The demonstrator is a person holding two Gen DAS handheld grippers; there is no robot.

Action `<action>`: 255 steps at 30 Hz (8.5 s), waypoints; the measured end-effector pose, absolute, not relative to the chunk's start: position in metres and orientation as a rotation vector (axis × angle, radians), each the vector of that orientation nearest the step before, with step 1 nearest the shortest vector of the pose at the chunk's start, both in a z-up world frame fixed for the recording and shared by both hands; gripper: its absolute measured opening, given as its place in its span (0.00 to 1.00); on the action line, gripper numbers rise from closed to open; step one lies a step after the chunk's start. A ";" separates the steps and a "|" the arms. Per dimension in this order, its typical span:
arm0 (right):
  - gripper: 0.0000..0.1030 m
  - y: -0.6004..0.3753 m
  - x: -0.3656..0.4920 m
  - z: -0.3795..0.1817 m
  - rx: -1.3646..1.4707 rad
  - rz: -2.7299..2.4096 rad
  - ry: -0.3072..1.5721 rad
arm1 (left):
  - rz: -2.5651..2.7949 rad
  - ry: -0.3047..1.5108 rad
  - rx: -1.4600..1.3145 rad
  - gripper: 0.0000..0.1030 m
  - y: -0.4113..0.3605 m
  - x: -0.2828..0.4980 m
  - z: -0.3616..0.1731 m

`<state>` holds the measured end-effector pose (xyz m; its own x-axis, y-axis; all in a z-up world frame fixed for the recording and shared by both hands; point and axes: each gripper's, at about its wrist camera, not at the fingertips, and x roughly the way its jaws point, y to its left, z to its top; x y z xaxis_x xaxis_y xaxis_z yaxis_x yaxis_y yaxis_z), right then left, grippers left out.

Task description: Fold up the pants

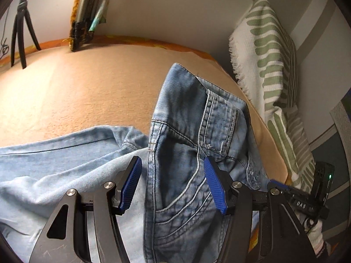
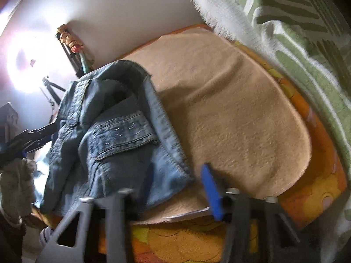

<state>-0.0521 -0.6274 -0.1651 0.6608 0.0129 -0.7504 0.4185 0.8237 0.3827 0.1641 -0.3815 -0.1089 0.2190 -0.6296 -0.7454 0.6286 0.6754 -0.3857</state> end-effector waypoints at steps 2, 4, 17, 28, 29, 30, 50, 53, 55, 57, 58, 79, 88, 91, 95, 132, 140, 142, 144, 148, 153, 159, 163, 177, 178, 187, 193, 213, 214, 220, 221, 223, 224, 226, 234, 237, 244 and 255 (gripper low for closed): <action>0.26 -0.622 -0.052 -0.165 0.575 -0.222 0.827 | -0.874 1.036 -0.009 0.56 -0.383 0.166 -0.110; 0.15 -0.620 -0.054 -0.168 0.616 -0.204 0.817 | -0.881 1.043 -0.019 0.56 -0.385 0.168 -0.112; 0.09 -0.612 -0.081 -0.119 0.698 -0.162 0.657 | -0.980 1.003 -0.096 0.12 -0.383 0.166 -0.105; 0.08 -0.615 -0.097 -0.132 0.780 -0.152 0.643 | -1.265 0.886 0.112 0.09 -0.416 0.076 -0.072; 0.08 -0.617 -0.097 -0.135 0.790 -0.154 0.643 | -1.312 0.901 0.174 0.09 -0.426 0.058 -0.078; 0.08 -0.619 -0.098 -0.138 0.802 -0.154 0.641 | -1.351 0.921 0.218 0.09 -0.434 0.045 -0.084; 0.71 -0.683 -0.065 -0.110 0.728 -0.126 0.562 | -1.129 0.794 0.233 0.29 -0.301 0.067 -0.042; 0.75 -0.686 -0.015 -0.113 0.653 -0.102 0.638 | -0.982 0.813 0.195 0.29 -0.254 0.094 -0.051; 0.75 -0.685 0.019 -0.123 0.638 -0.074 0.705 | -0.885 0.823 0.177 0.29 -0.225 0.108 -0.059; 0.75 -0.683 0.044 -0.134 0.636 -0.048 0.758 | -0.783 0.840 0.137 0.29 -0.187 0.122 -0.068; 0.75 -0.682 0.052 -0.139 0.640 -0.037 0.775 | -0.738 0.846 0.120 0.29 -0.172 0.128 -0.073; 0.13 -0.653 0.040 -0.113 0.491 -0.110 0.698 | -0.268 0.922 -0.018 0.29 -0.018 0.190 -0.153; 0.48 -0.630 0.058 -0.078 0.209 -0.266 0.765 | -0.276 0.879 -0.021 0.29 -0.016 0.188 -0.154; 0.50 -0.602 0.080 -0.058 0.152 -0.127 0.752 | -0.277 0.861 -0.022 0.29 -0.016 0.186 -0.155; 0.56 -0.548 0.139 -0.064 0.105 0.096 0.838 | -0.287 0.846 -0.040 0.29 -0.012 0.184 -0.156; 0.39 -0.498 0.195 -0.085 0.054 0.112 0.883 | -0.332 0.828 -0.009 0.29 -0.010 0.186 -0.150; 0.61 -0.575 0.074 -0.082 0.240 -0.141 0.786 | -0.315 0.844 -0.041 0.29 -0.004 0.183 -0.148; 0.64 -0.607 0.042 -0.091 0.318 -0.224 0.776 | -0.315 0.847 -0.044 0.29 -0.002 0.182 -0.148; 0.65 -0.643 0.016 -0.099 0.388 -0.314 0.764 | -0.311 0.850 -0.053 0.29 -0.001 0.181 -0.149; 0.74 -0.685 0.007 -0.115 0.484 -0.336 0.763 | -0.297 0.847 -0.035 0.29 -0.004 0.179 -0.149; 0.82 -0.705 0.032 -0.135 0.601 -0.209 0.769 | -0.284 0.852 -0.001 0.29 -0.008 0.179 -0.149; 0.51 -0.695 0.060 -0.158 0.665 -0.118 0.808 | -0.270 0.858 0.014 0.29 -0.010 0.179 -0.149; 0.12 -0.671 0.054 -0.143 0.653 -0.088 0.798 | -0.267 0.860 0.020 0.29 -0.011 0.180 -0.150; 0.45 -0.613 0.042 -0.084 0.179 -0.352 0.873 | -0.268 0.847 0.041 0.29 -0.005 0.167 -0.138; 0.45 -0.601 0.038 -0.077 0.151 -0.327 0.854 | -0.272 0.844 0.034 0.29 -0.005 0.165 -0.136; 0.47 -0.433 0.006 -0.067 -0.073 0.200 0.824 | -0.394 0.801 0.064 0.29 -0.023 0.121 -0.109; 0.47 -0.359 0.007 -0.104 -0.220 0.421 0.899 | -0.391 0.778 0.052 0.29 -0.017 0.106 -0.095; 0.00 -0.334 0.026 -0.146 -0.323 0.532 1.042 | -0.148 0.780 -0.076 0.29 0.102 0.071 -0.091; 0.00 -0.334 0.028 -0.147 -0.330 0.520 1.049 | -0.138 0.780 -0.093 0.29 0.110 0.073 -0.092; 0.38 -0.328 0.046 -0.114 -0.233 0.459 0.973 | -0.079 0.784 -0.199 0.38 0.167 0.088 -0.105; 0.38 -0.322 0.049 -0.108 -0.225 0.466 0.964 | -0.065 0.787 -0.231 0.38 0.181 0.092 -0.108; 0.38 -0.305 0.059 -0.094 -0.223 0.480 0.937 | -0.053 0.795 -0.312 0.38 0.208 0.101 -0.115; 0.38 -0.294 0.065 -0.089 -0.217 0.491 0.929 | -0.052 0.801 -0.356 0.39 0.219 0.106 -0.119; 0.39 -0.272 0.078 -0.077 -0.190 0.519 0.909 | -0.057 0.813 -0.430 0.47 0.235 0.114 -0.128; 0.41 -0.159 0.137 -0.057 -0.161 0.661 0.873 | -0.060 0.819 -0.559 0.48 0.270 0.148 -0.154; 0.41 -0.094 0.155 -0.055 -0.216 0.751 0.844 | -0.063 0.817 -0.568 0.48 0.280 0.156 -0.159; 0.41 0.035 0.180 -0.073 -0.324 0.909 0.835 | -0.098 0.795 -0.635 0.48 0.307 0.168 -0.160; 0.41 0.185 0.203 -0.132 -0.493 0.982 0.852 | -0.158 0.806 -0.755 0.48 0.329 0.178 -0.175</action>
